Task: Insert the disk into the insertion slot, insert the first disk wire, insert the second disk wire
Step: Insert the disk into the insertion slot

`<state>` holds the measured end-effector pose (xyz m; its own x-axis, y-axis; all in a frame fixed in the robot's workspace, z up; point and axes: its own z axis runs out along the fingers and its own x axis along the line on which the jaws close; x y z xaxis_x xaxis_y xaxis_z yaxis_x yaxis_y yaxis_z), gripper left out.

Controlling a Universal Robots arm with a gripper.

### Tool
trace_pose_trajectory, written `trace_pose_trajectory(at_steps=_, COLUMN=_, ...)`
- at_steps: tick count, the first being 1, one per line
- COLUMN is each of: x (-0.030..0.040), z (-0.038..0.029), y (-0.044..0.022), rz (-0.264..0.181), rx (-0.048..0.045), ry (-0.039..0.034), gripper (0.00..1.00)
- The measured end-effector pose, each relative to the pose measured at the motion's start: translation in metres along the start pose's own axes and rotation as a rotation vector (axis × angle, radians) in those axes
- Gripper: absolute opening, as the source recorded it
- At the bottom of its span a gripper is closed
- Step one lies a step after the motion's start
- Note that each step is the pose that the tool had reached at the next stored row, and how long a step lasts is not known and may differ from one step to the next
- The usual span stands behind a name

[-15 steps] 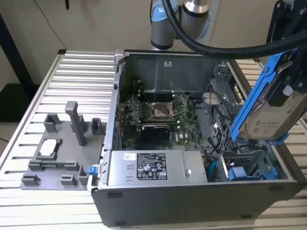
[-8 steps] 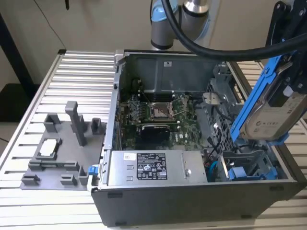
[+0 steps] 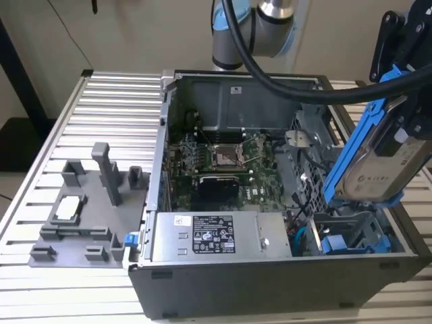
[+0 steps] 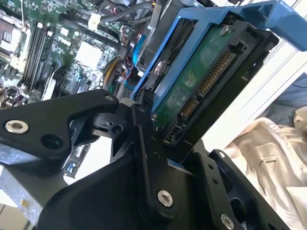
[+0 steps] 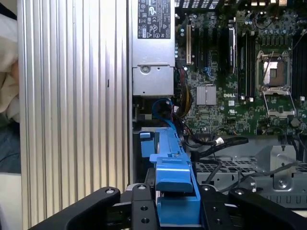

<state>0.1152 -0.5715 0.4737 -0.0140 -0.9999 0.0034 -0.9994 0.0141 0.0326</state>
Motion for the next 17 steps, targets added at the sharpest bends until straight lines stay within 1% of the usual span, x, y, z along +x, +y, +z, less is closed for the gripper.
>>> trace_pose_trajectory(at_steps=10, x=0.0004, z=0.0136, y=-0.0044, rz=0.000, rx=0.0000, ry=0.0000, gripper=0.33)
trace_pose_trajectory(at_steps=17, x=0.0004, z=0.0233, y=-0.0050, rz=-0.001, rx=0.0000, ry=-0.0001, gripper=0.33)
